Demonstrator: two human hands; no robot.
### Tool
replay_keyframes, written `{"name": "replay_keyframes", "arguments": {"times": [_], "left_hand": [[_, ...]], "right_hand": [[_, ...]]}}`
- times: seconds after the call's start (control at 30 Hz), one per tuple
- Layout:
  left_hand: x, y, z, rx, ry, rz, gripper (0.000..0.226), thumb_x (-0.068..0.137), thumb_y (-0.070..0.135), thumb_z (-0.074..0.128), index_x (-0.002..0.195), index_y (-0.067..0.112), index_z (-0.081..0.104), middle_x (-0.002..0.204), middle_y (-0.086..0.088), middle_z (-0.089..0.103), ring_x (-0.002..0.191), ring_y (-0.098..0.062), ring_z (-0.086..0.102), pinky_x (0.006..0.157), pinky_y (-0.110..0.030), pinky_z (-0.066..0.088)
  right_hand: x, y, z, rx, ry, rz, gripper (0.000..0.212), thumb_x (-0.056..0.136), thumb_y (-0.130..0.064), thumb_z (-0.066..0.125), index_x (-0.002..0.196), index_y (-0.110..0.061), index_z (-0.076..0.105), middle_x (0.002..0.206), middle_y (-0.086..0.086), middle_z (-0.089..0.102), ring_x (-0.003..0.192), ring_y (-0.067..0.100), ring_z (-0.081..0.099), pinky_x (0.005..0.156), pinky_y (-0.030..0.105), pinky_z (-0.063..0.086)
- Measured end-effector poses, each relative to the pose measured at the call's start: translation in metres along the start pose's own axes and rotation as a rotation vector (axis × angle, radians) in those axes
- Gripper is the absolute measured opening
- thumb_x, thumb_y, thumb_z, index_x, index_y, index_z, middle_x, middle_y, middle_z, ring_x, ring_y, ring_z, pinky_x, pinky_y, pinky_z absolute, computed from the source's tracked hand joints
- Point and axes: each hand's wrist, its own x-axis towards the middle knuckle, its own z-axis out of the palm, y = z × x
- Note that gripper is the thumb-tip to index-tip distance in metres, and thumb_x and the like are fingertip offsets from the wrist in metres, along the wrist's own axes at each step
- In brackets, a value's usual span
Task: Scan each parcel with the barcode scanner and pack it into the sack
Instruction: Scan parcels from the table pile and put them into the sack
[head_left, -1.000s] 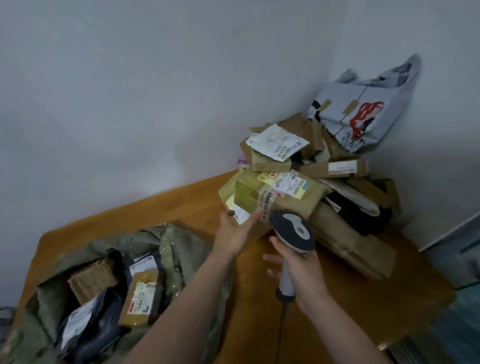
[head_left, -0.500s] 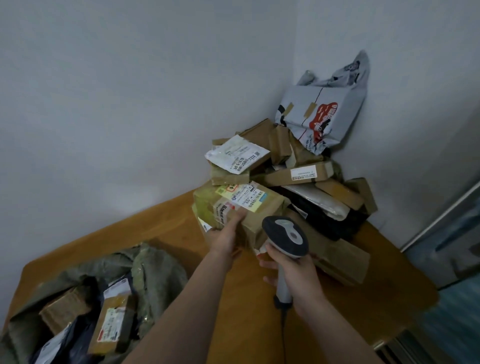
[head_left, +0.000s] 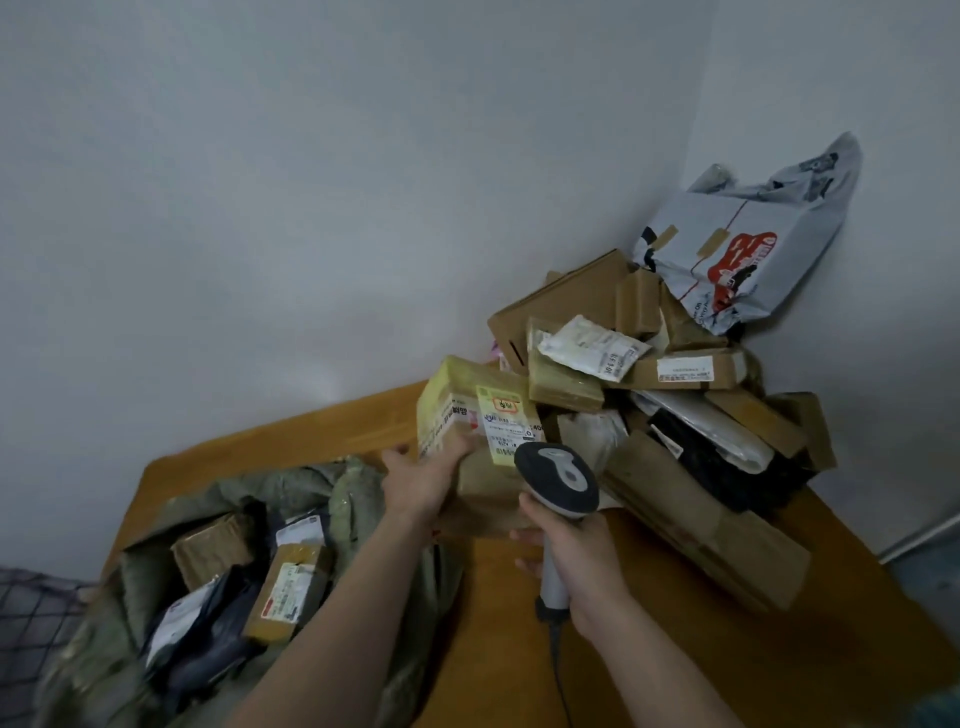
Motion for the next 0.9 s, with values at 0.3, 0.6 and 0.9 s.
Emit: {"name": "replay_keyframes", "arguments": {"times": [0.3, 0.6, 0.9], "left_hand": [[0.011, 0.013, -0.086, 0.406, 0.036, 0.246, 0.109, 0.040, 0.077, 0.090, 0.128, 0.030, 0.047, 0.127, -0.004, 0.055, 0.107, -0.028, 0.061, 0.088, -0.047, 0.059], [0.023, 0.043, -0.150, 1.167, -0.263, 0.445, 0.068, 0.044, 0.061, 0.089, 0.102, 0.045, 0.058, 0.122, 0.011, 0.053, 0.122, -0.023, 0.050, 0.105, -0.056, 0.042], [0.031, 0.012, -0.114, 1.148, -0.489, 0.654, 0.085, 0.055, 0.047, 0.098, 0.124, 0.035, 0.050, 0.136, -0.006, 0.039, 0.128, -0.028, 0.033, 0.108, -0.050, 0.040]], "right_hand": [[-0.013, 0.003, 0.046, -0.091, -0.015, -0.043, 0.022, 0.088, -0.020, 0.081, 0.108, -0.017, 0.073, 0.093, 0.002, 0.080, 0.084, 0.021, 0.076, 0.067, 0.034, 0.061], [-0.019, 0.002, 0.089, -0.215, -0.047, -0.166, 0.022, 0.090, -0.024, 0.079, 0.093, -0.037, 0.062, 0.098, -0.017, 0.065, 0.098, 0.014, 0.057, 0.092, 0.036, 0.045], [-0.013, 0.044, 0.084, -0.261, -0.014, -0.032, 0.055, 0.085, -0.035, 0.083, 0.135, -0.026, 0.061, 0.127, -0.002, 0.065, 0.117, 0.023, 0.057, 0.102, 0.045, 0.048]]}}
